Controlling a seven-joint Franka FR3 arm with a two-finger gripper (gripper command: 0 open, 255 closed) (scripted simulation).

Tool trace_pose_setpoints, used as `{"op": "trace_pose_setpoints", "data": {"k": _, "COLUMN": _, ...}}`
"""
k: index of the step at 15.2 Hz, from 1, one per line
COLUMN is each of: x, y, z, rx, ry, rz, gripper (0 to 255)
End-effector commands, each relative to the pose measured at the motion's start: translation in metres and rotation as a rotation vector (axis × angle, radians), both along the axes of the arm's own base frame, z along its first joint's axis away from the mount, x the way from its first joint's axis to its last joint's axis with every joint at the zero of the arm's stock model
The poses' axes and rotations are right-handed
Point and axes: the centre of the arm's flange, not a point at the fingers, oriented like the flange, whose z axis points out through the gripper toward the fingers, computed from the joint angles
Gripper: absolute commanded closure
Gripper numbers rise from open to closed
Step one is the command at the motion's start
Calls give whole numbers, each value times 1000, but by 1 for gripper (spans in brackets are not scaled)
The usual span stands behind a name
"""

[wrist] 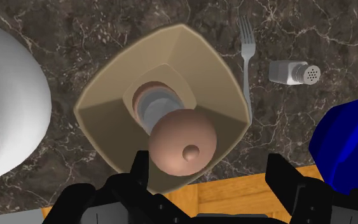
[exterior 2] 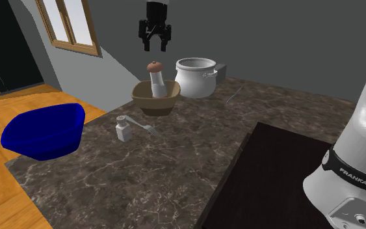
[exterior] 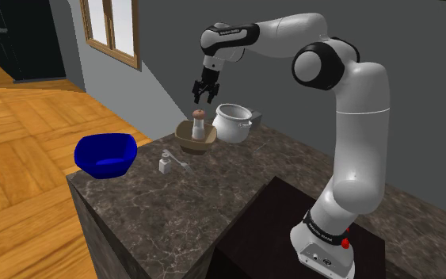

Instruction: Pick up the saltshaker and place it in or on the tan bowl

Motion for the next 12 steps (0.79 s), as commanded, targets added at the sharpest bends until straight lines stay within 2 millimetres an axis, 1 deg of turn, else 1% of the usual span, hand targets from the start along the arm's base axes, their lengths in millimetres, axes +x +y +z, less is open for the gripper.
{"op": "trace_pose_setpoints", "data": {"k": 1, "x": 0, "y": 0, "z": 0, "rx": 0, "ry": 0, "rz": 0, "gripper": 0}}
{"op": "trace_pose_setpoints", "data": {"k": 4, "x": 0, "y": 0, "z": 0, "rx": 0, "ry": 0, "rz": 0, "gripper": 0}}
{"op": "trace_pose_setpoints", "data": {"k": 7, "x": 0, "y": -7, "z": 39, "rx": 0, "ry": 0, "rz": 0, "gripper": 0}}
{"op": "trace_pose_setpoints", "data": {"k": 8, "x": -1, "y": -8, "z": 49, "rx": 0, "ry": 0, "rz": 0, "gripper": 0}}
{"op": "trace_pose_setpoints", "data": {"k": 12, "x": -1, "y": -8, "z": 49, "rx": 0, "ry": 0, "rz": 0, "gripper": 0}}
